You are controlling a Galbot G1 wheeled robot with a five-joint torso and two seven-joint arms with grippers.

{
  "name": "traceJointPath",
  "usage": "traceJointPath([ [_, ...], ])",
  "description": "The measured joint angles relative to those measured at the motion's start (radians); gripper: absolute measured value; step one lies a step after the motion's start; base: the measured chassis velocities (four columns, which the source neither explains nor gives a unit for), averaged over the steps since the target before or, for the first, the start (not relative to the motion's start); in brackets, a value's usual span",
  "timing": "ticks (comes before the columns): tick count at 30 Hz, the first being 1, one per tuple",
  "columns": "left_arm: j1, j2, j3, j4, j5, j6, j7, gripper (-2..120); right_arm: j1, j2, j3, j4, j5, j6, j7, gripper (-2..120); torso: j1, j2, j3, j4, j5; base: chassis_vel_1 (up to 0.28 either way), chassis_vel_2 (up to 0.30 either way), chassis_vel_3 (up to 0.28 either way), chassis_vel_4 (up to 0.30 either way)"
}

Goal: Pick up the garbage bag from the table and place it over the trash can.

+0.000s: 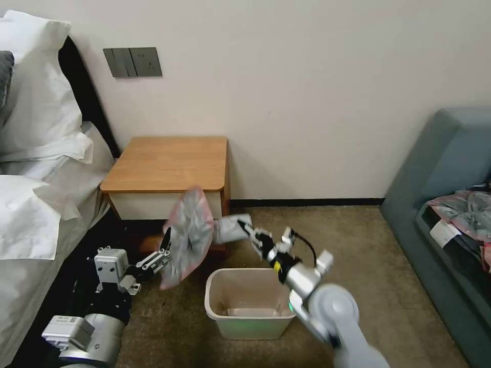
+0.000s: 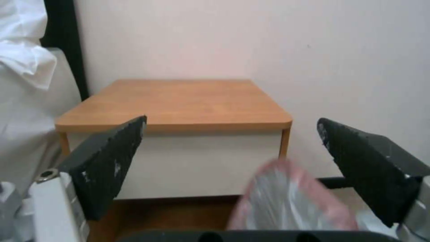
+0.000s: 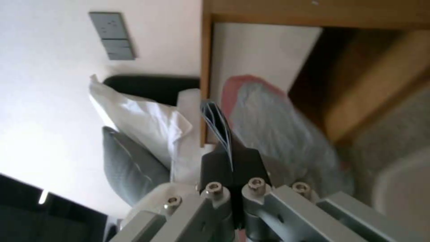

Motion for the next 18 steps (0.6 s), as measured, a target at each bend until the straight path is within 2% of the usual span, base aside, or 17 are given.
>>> traceJointPath([
  [12,-0.034,0.000,0.014,0.000,-0.019,0.000,0.000,100,-0.107,-0.077,0.057,0.088,0.003,-0.039,0.111,0,0.000,0.000,0.000,0.0003,0.0001,0.000,0.000,0.000,0.000],
  [18,-0.039,-0.004,0.016,0.000,-0.020,0.000,0.000,100,-0.130,-0.104,0.094,0.102,0.017,-0.051,0.129,0,0.000,0.000,0.000,0.0002,0.0000,0.000,0.000,0.000,0.000],
])
